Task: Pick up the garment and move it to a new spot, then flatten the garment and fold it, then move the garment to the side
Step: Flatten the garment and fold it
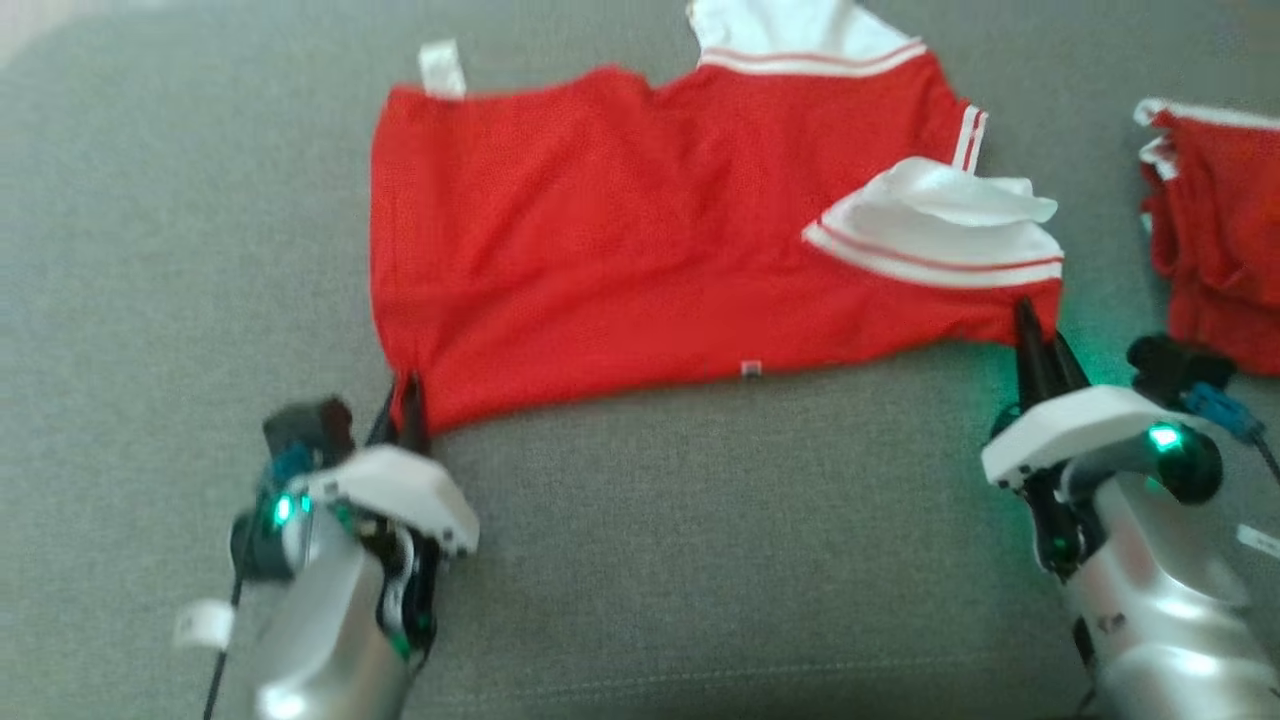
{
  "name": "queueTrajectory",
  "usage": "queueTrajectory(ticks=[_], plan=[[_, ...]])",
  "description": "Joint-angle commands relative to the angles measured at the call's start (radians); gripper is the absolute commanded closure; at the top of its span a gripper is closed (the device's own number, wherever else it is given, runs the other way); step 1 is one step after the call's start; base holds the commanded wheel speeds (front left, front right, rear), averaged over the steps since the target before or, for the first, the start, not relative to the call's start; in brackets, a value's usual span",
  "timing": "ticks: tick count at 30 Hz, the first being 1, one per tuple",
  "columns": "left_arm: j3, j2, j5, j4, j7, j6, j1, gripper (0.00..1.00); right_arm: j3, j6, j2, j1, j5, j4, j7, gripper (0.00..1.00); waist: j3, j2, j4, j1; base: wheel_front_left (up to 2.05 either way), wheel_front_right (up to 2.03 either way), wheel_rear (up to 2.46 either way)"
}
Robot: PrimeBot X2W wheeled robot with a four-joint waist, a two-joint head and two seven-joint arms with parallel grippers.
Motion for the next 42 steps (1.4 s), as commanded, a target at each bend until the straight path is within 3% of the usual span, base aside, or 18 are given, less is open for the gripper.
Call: queueTrajectory(ticks=[1, 8, 9, 10, 11, 18, 26, 32, 36, 42], plan=[[0.043, 0.018, 0.013, -0.02, 0.004, 0.008, 0.028, 1.0, 0.011, -0.001, -0.021, 0.023, 0.006, -0.025, -0.012, 1.0, -0.047, 0.0, 0.006, 0.0, 0.0, 0.0, 0.0], [0.096, 0.018, 0.053, -0.087, 0.004, 0.024, 0.127, 1.0, 0.0, -0.001, -0.036, 0.115, 0.038, -0.048, -0.014, 1.0, -0.116, 0.0, 0.021, 0.0, 0.0, 0.0, 0.0], [0.103, 0.018, 0.056, -0.096, 0.004, 0.023, 0.134, 0.74, 0.001, -0.001, -0.035, 0.124, 0.044, -0.052, -0.014, 0.84, -0.115, 0.0, 0.021, 0.0, 0.0, 0.0, 0.0], [0.104, 0.018, 0.058, -0.109, 0.004, 0.021, 0.137, 0.0, 0.0, -0.001, -0.035, 0.129, 0.05, -0.058, -0.014, 0.14, -0.11, 0.0, 0.022, 0.0, 0.0, 0.0, 0.0], [0.099, 0.018, 0.066, -0.115, 0.004, 0.019, 0.135, 0.0, 0.0, -0.001, -0.038, 0.13, 0.051, -0.065, -0.014, 0.0, -0.104, 0.0, 0.023, 0.0, 0.0, 0.0, 0.0], [0.084, 0.058, 0.123, -0.092, 0.021, -0.036, -0.027, 0.0, 0.035, -0.001, -0.054, 0.037, 0.016, -0.132, 0.007, 0.0, -0.05, 0.0, 0.015, 0.0, 0.0, 0.0, 0.0], [0.051, 0.155, 0.139, 0.01, 0.221, -0.131, -0.318, 0.0, 0.126, -0.001, -0.055, -0.161, -0.001, -0.182, 0.061, 0.0, 0.043, 0.0, -0.016, 0.0, 0.0, 0.0, 0.0], [0.038, 0.181, 0.13, 0.056, 0.31, -0.172, -0.449, 0.0, 0.199, -0.001, -0.068, -0.267, 0.003, -0.204, 0.076, 0.0, 0.116, 0.0, -0.031, 0.0, 0.0, 0.0, 0.0], [0.023, 0.197, 0.141, 0.088, 0.334, -0.177, -0.521, 0.0, 0.25, -0.001, -0.086, -0.329, 0.012, -0.21, 0.082, 0.0, 0.168, 0.0, -0.035, 0.0, 0.0, 0.0, 0.0], [0.007, 0.193, 0.163, 0.143, 0.342, -0.138, -0.594, 0.0, 0.288, -0.001, -0.121, -0.419, 0.029, -0.203, 0.083, 0.0, 0.233, 0.0, -0.019, 0.0, 0.0, 0.0, 0.0]])
